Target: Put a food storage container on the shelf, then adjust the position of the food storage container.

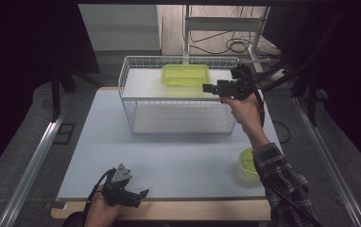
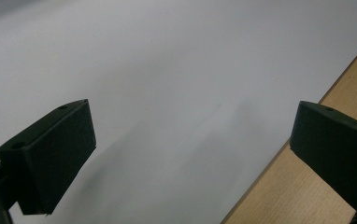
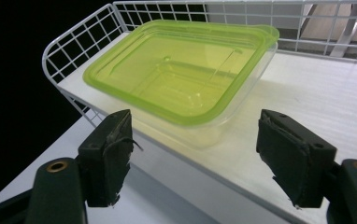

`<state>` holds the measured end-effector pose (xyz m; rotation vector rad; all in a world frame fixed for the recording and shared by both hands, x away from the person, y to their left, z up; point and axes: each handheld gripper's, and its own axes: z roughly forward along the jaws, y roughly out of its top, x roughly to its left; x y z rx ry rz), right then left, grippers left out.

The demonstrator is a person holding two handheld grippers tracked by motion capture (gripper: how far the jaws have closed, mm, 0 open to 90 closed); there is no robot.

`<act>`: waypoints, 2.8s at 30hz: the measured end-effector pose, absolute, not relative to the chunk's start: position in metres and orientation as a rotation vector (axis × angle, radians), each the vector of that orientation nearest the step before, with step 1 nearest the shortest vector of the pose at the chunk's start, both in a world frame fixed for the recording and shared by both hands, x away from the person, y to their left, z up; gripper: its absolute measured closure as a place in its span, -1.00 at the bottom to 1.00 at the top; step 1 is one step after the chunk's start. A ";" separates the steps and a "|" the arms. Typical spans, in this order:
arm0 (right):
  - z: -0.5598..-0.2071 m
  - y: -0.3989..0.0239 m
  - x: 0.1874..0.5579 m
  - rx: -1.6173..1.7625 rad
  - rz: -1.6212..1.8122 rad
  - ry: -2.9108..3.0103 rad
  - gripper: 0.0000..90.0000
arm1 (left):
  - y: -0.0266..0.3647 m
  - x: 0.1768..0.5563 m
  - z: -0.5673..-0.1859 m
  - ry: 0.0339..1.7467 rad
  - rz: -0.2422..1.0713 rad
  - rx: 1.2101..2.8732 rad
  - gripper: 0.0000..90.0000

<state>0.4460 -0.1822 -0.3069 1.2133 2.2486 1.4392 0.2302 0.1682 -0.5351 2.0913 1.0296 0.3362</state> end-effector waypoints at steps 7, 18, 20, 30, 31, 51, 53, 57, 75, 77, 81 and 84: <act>-0.321 -0.190 0.427 1.144 1.379 2.268 -0.53 | 0.168 0.231 -0.535 1.037 0.327 2.086 -0.99; -0.352 -0.197 0.406 1.091 1.310 2.332 -0.66 | 0.168 0.231 -0.536 1.042 0.319 2.102 -0.99; -0.361 -0.199 0.398 1.075 1.310 2.349 -0.71 | 0.168 0.231 -0.535 1.038 0.321 2.102 -0.99; -0.379 -0.205 0.373 1.029 1.309 2.380 -0.81 | 0.167 0.230 -0.535 1.029 0.329 2.107 -0.99; -0.381 -0.206 0.370 1.024 1.308 2.382 -0.81 | 0.167 0.230 -0.535 1.029 0.330 2.109 -0.99; -0.425 -0.223 0.316 0.994 1.323 2.387 -0.85 | 0.164 0.229 -0.535 1.005 0.353 2.131 -0.99; -0.428 -0.224 0.313 0.998 1.317 2.383 -0.85 | 0.163 0.229 -0.535 1.001 0.357 2.134 -0.99; -0.435 -0.224 0.307 1.003 1.312 2.394 -0.85 | 0.164 0.229 -0.535 0.995 0.363 2.133 -0.99; -0.476 -0.220 0.283 0.989 1.227 2.466 -0.87 | 0.163 0.228 -0.535 0.984 0.378 2.134 -0.99; -0.477 -0.221 0.283 1.000 1.221 2.462 -0.87 | 0.163 0.228 -0.535 0.984 0.380 2.135 -0.99; -0.476 -0.222 0.284 1.000 1.215 2.449 -0.91 | 0.163 0.229 -0.536 0.985 0.378 2.136 -0.99; -0.472 -0.225 0.286 1.041 1.204 2.419 -0.96 | 0.163 0.229 -0.536 0.985 0.378 2.137 -0.99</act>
